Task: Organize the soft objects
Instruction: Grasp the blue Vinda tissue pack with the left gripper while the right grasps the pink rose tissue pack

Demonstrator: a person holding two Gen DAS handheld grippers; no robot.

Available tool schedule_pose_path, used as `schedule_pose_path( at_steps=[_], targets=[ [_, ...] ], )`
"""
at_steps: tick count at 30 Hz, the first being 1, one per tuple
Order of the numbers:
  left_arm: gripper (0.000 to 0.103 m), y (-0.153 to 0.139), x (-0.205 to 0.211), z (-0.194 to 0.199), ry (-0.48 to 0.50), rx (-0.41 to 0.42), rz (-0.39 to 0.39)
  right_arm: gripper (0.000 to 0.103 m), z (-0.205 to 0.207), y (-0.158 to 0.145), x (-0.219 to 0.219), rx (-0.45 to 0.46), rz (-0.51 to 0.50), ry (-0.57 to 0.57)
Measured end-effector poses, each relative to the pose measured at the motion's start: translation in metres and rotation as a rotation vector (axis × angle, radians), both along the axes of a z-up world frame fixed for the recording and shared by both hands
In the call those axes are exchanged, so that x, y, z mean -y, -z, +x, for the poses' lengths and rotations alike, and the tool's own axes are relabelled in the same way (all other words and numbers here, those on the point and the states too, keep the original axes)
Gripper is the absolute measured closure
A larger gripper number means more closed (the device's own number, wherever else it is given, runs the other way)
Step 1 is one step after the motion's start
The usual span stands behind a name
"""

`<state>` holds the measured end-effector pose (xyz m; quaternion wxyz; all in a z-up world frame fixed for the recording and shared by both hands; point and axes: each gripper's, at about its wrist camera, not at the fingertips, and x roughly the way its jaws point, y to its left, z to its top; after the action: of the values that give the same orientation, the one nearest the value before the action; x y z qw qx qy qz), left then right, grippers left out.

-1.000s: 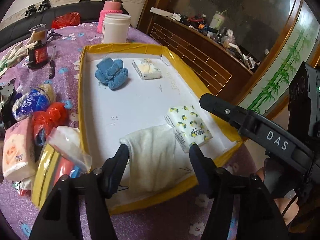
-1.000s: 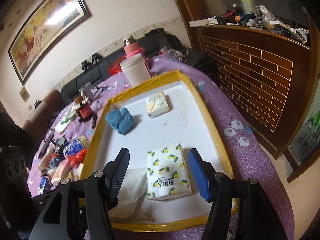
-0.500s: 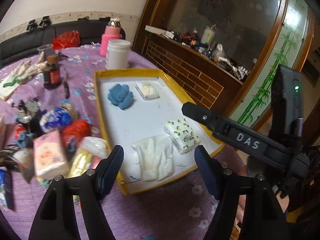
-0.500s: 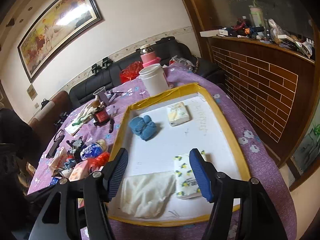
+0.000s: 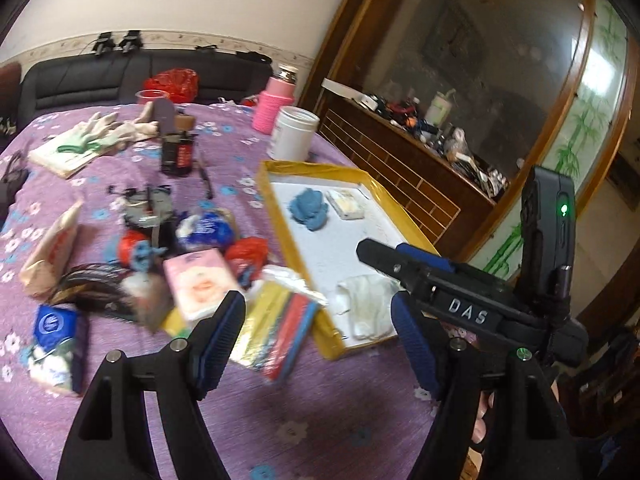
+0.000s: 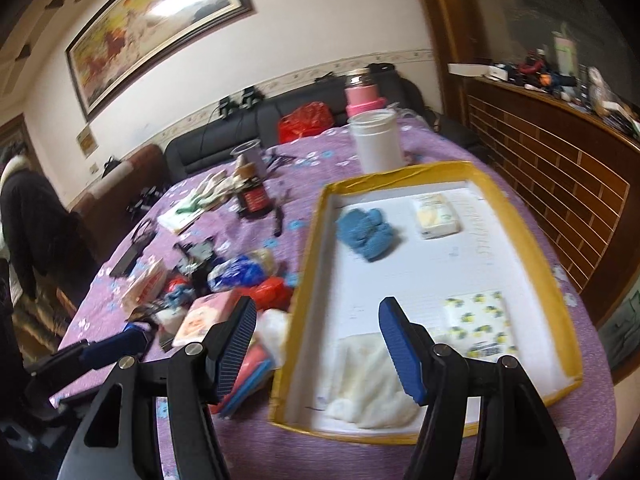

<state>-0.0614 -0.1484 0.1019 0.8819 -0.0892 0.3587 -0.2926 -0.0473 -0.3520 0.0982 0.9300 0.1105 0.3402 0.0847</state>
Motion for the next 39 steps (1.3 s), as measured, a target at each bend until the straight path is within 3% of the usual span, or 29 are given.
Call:
schedule_pose_path(
  at_steps=[13, 21, 24, 30, 36, 39],
  targets=[
    [0.026, 0.020, -0.087, -0.011, -0.133, -0.028, -0.024, 0.035, 0.007, 0.019, -0.076, -0.057, -0.050, -0.137],
    [0.025, 0.041, -0.137, -0.012, -0.232, -0.074, -0.037, 0.035, 0.006, 0.025, -0.096, -0.073, -0.081, -0.172],
    [0.018, 0.048, -0.149, -0.012, -0.269, -0.094, -0.006, 0.035, 0.007, 0.027, -0.098, -0.077, -0.083, -0.175],
    [0.017, 0.064, -0.177, -0.008, -0.330, -0.139, 0.048, 0.035, 0.011, 0.029, -0.097, -0.092, -0.067, -0.172],
    [0.016, 0.088, -0.189, 0.003, -0.363, -0.238, 0.094, 0.035, 0.011, 0.029, -0.086, -0.088, -0.046, -0.154],
    [0.016, 0.088, -0.181, 0.005, -0.362, -0.226, 0.133, 0.035, 0.014, 0.030, -0.079, -0.090, -0.027, -0.149]
  ],
)
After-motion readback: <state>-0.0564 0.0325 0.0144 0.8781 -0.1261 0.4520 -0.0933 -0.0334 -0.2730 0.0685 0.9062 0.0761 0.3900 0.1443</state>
